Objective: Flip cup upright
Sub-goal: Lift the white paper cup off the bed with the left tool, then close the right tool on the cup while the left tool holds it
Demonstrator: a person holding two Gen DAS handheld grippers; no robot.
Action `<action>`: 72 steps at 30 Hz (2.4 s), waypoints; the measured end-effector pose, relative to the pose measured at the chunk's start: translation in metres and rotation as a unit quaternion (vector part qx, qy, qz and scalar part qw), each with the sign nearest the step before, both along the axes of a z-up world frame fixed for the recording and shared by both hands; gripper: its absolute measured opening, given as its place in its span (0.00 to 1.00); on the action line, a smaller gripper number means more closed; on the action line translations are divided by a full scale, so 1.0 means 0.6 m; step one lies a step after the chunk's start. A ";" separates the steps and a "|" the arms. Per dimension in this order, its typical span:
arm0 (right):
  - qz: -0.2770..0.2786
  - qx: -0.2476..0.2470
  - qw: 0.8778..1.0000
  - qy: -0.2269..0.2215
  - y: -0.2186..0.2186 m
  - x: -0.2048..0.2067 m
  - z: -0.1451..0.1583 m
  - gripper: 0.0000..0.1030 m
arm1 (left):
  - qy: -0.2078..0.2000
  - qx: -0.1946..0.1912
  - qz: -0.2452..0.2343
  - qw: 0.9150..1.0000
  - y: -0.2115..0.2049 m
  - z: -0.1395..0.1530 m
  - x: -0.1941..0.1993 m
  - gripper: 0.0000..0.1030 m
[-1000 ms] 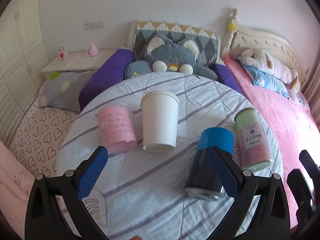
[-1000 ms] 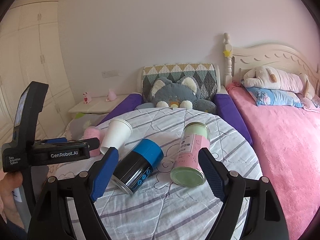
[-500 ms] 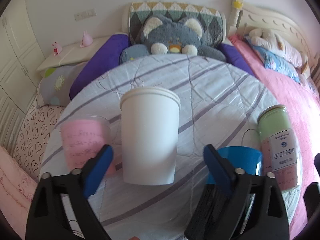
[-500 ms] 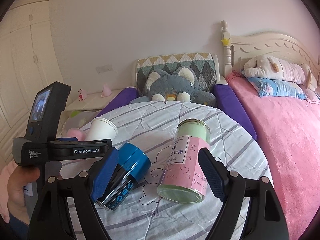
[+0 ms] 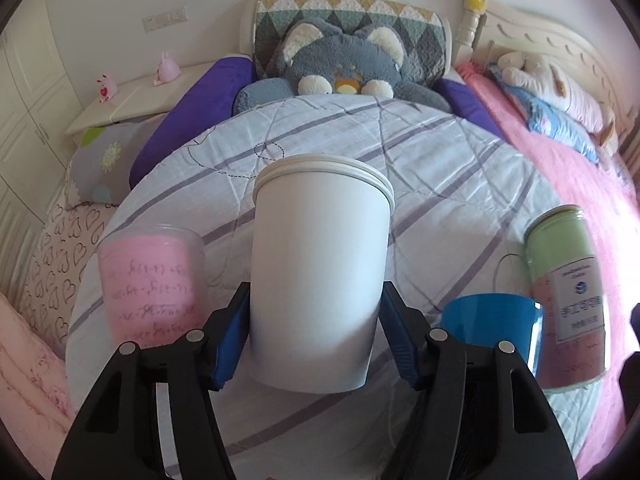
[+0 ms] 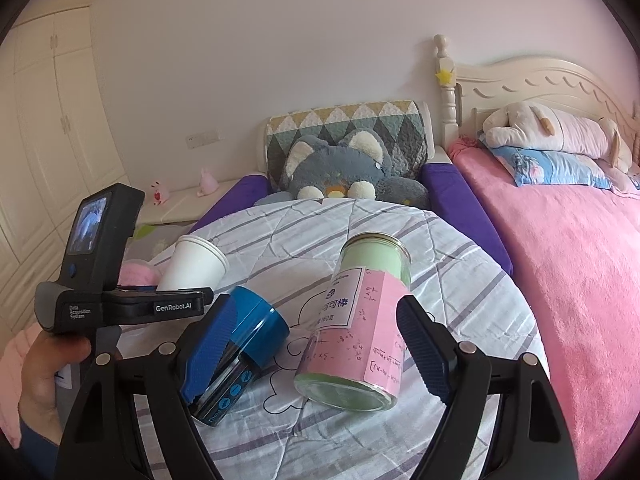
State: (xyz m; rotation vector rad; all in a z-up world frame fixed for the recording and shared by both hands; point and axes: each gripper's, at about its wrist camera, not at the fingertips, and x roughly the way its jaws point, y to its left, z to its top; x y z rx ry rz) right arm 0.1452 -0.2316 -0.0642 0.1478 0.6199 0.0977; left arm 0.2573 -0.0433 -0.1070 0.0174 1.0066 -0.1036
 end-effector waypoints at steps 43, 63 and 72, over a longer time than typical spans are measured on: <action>0.012 0.005 1.000 0.003 0.051 -0.166 0.030 0.81 | -0.034 0.002 -0.066 0.997 0.034 0.071 -0.331 0.62; 0.032 0.076 0.992 0.091 0.058 -0.148 -0.028 0.81 | 0.017 0.027 -0.117 0.993 -0.009 -0.006 -0.338 0.66; 0.081 0.166 0.969 0.165 0.092 -0.127 -0.052 0.81 | -0.012 0.009 -0.129 0.992 0.044 0.016 -0.382 0.73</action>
